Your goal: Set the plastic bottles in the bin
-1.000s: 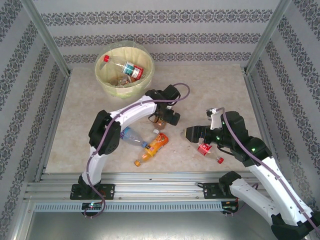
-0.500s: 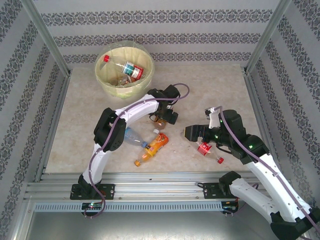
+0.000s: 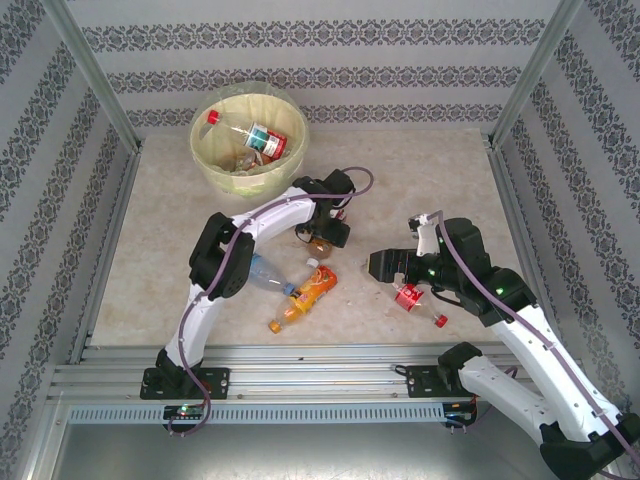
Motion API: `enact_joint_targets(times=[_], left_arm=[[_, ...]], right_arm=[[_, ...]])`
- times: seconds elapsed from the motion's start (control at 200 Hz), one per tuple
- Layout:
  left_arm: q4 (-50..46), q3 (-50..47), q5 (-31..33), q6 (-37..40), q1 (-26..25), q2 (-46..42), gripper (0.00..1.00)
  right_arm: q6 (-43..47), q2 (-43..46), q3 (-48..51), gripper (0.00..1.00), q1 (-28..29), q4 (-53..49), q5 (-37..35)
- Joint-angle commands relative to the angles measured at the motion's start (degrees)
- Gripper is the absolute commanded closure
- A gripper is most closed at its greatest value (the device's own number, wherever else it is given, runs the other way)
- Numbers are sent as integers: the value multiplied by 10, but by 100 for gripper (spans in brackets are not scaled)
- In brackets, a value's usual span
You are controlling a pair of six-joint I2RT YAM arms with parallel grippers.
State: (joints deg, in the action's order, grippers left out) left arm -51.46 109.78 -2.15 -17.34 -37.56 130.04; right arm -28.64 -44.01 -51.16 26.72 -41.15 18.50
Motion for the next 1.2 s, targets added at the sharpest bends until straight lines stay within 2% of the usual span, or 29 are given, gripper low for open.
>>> enact_joint_targets(times=[0.0,0.38,0.959,1.199], left_arm=[[-28,20,-12,-5,6,19,17],[-41,68,-32,2,6,17,35],[-105,265,-130,29,-7,-79,35],[-166,377,-130,19,10,-107,34]], right_arm=[[-3,1,-11,2,-5,11,6],[-3,10,-3,2,-11,11,4],[-10,57,-2,2,-15,38,13],[-13,57,-6,2,-15,43,17]])
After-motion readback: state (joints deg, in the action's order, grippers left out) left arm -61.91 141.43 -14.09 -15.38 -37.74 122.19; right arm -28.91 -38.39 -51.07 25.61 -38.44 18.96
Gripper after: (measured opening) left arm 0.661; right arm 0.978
